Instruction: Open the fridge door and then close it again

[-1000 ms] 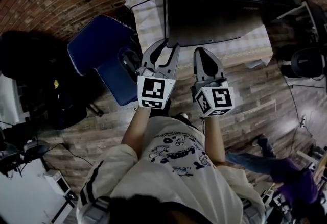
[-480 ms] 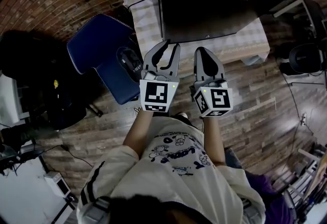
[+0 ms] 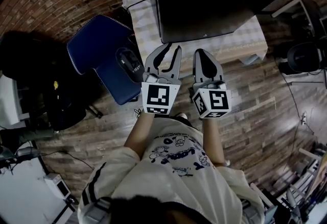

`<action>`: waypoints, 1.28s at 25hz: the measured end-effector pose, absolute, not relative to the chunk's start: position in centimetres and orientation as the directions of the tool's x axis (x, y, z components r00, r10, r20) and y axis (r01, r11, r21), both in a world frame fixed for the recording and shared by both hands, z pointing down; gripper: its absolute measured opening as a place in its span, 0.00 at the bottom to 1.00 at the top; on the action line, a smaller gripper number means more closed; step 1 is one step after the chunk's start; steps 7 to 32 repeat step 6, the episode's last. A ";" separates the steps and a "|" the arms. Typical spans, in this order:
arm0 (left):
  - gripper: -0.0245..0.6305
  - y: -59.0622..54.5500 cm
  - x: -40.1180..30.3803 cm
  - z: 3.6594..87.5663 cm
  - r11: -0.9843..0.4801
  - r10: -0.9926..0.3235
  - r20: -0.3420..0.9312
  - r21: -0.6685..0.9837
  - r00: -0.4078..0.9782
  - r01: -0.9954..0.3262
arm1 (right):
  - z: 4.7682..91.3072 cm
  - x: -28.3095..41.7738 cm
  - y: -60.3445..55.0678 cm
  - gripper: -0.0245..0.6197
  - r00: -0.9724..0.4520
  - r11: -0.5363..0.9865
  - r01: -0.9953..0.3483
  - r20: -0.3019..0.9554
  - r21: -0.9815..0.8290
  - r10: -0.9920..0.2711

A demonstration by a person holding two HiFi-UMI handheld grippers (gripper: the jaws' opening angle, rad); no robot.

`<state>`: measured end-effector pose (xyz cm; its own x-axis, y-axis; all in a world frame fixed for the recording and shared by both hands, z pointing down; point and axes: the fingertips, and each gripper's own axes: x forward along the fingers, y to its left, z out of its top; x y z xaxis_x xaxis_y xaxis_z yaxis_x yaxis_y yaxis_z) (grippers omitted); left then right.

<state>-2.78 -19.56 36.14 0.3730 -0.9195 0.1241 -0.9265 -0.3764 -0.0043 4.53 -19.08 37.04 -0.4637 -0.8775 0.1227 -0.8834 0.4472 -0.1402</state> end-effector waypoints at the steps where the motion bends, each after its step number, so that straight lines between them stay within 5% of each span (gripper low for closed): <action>1: 0.18 -19.5 -2.7 36.1 -0.377 -0.919 0.123 -0.005 0.373 -0.926 | 37.0 4.5 -19.0 0.09 -0.463 0.447 -0.884 0.123 -0.138 -0.878; 32: 0.18 -19.1 -2.7 36.1 -0.375 -0.921 0.120 -0.007 0.371 -0.927 | 37.1 4.4 -18.7 0.09 -0.466 0.450 -0.882 0.123 -0.137 -0.876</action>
